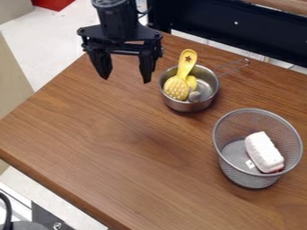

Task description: Move the silver basket to the left side of the table

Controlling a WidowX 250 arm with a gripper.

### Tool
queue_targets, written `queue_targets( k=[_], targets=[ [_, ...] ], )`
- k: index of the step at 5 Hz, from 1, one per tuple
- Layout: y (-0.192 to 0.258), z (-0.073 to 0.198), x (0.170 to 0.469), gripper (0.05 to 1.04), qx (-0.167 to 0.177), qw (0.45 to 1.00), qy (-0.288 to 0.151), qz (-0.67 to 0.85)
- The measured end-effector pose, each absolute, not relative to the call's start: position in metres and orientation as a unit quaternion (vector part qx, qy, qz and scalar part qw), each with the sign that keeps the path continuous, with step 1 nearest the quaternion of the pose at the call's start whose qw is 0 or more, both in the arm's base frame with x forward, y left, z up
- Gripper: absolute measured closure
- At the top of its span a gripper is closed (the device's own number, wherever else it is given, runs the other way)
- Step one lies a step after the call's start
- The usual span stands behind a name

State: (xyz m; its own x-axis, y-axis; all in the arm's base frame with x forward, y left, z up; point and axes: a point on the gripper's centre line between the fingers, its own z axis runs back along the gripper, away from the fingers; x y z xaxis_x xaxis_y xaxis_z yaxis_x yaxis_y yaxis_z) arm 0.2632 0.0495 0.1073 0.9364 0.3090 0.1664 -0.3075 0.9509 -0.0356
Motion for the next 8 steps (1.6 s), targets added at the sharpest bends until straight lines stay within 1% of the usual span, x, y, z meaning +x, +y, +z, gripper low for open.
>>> queue_targets(
  k=[1,2,3,4,5,6,7,8],
  targets=[
    [0.049,0.102,0.261,0.084,-0.005,0.985,-0.075,0.158],
    [0.032,0.096,0.26,0.084,-0.012,0.988,-0.054,0.144],
    [0.012,0.097,0.267,0.084,-0.023,0.988,-0.054,0.14],
    [-0.012,0.1,0.272,0.084,-0.052,0.987,-0.052,0.142],
    [-0.038,0.094,0.271,0.084,-0.058,0.985,-0.059,0.151],
    [-0.061,0.08,0.266,0.084,-0.052,0.987,-0.059,0.141],
    [-0.076,0.067,0.268,0.084,-0.049,0.989,-0.062,0.126],
    [-0.08,0.056,0.274,0.084,-0.049,0.989,-0.073,0.121]
  ],
)
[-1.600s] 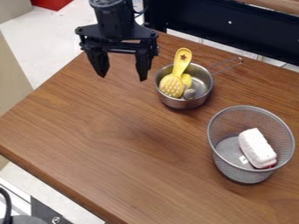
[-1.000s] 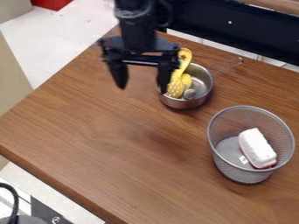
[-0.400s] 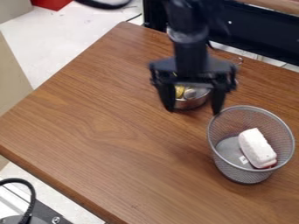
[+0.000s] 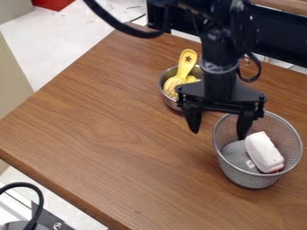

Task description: Move the silver basket to the left side of the table

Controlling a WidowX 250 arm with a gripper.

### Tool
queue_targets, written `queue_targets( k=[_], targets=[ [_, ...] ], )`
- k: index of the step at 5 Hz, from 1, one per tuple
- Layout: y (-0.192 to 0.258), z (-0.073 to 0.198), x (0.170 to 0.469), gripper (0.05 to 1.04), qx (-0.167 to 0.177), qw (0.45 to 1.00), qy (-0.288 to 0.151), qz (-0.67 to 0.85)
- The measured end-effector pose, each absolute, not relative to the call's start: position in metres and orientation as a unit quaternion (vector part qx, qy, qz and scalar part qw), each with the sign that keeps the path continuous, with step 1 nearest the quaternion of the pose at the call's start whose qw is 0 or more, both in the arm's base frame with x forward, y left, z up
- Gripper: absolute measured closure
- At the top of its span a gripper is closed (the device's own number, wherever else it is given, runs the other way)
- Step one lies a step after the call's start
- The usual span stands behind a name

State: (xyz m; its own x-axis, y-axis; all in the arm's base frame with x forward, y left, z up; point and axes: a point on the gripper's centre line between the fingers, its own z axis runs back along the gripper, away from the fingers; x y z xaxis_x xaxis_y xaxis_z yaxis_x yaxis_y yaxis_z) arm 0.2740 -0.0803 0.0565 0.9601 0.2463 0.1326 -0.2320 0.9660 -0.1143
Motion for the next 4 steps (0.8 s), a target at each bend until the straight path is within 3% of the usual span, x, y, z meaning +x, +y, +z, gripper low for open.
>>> queue_targets(
  k=[2,4],
  targets=[
    [-0.083,0.044,0.28,0.084,-0.069,0.988,-0.07,0.119],
    [-0.083,0.025,0.277,0.084,-0.069,0.989,-0.053,0.122]
  ],
)
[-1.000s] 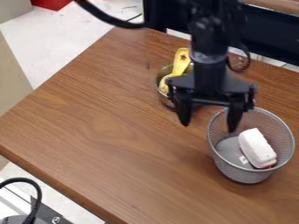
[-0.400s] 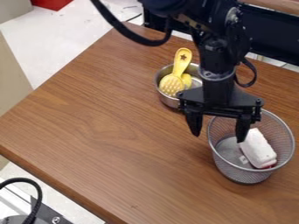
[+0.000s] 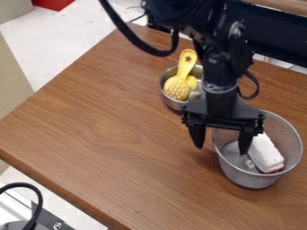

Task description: Move the silver basket to the left side of the table

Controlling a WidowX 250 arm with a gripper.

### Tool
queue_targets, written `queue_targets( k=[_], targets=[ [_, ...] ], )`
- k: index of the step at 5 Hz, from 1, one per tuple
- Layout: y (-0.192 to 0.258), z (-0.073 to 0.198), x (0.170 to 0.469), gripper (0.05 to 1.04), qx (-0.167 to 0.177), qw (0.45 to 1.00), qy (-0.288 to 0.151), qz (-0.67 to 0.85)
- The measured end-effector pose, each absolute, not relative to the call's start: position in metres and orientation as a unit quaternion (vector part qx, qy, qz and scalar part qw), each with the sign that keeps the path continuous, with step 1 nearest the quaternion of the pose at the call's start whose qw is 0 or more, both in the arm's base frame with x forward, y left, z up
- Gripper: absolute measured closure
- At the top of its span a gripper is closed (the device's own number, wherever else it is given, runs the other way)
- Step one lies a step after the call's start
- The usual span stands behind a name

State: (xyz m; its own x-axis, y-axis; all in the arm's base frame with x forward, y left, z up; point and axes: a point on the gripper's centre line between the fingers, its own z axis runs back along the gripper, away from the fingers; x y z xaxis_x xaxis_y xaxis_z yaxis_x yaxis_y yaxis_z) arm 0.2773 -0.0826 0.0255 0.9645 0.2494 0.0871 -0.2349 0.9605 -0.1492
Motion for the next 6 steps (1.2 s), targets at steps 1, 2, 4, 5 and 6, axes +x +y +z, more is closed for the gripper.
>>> queue_targets(
  k=[1,2,4,5,6],
  targets=[
    [-0.082,0.021,0.278,0.117,-0.071,0.987,-0.058,0.13],
    [-0.084,0.021,0.277,0.384,-0.073,0.988,-0.056,0.124],
    [-0.083,0.015,0.265,0.902,-0.063,0.991,-0.04,0.112],
    [-0.085,0.024,0.261,1.021,-0.072,0.991,-0.041,0.105],
    [-0.088,0.035,0.253,1.029,-0.086,0.991,-0.032,0.096]
  ],
)
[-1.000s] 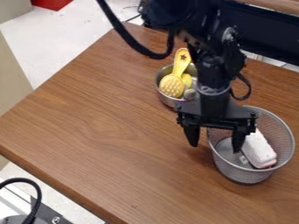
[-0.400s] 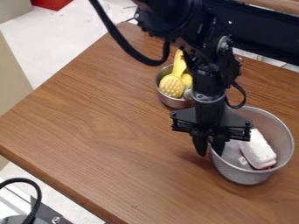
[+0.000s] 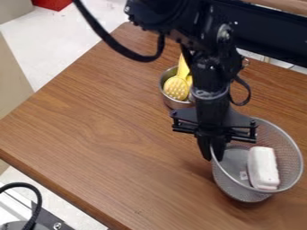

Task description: Move the silver basket to the left side of the table

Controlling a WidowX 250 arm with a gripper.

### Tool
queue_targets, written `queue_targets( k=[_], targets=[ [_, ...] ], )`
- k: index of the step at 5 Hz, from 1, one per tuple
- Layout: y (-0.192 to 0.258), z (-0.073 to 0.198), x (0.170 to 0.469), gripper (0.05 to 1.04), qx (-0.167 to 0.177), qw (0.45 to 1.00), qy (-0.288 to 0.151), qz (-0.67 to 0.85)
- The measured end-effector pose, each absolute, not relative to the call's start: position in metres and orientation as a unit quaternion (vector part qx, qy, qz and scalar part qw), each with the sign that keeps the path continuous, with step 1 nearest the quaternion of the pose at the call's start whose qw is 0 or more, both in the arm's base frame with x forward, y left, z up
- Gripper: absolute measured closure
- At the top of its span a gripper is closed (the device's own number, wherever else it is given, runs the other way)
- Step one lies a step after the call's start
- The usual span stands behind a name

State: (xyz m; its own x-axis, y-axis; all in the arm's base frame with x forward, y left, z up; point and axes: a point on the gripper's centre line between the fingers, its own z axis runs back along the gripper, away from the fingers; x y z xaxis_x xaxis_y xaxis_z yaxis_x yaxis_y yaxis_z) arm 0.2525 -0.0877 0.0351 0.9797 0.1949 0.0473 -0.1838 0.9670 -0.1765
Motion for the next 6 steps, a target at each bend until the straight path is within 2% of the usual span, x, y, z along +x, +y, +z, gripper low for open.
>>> queue_targets(
  k=[2,3,4,6],
  targets=[
    [-0.064,0.071,0.237,1.029,-0.127,0.988,-0.039,0.077],
    [-0.027,0.093,0.22,1.029,-0.134,0.987,-0.037,0.082],
    [0.013,0.096,0.21,1.029,-0.111,0.987,-0.026,0.117],
    [0.085,0.098,0.242,1.029,-0.111,0.972,-0.053,0.199]
  ],
)
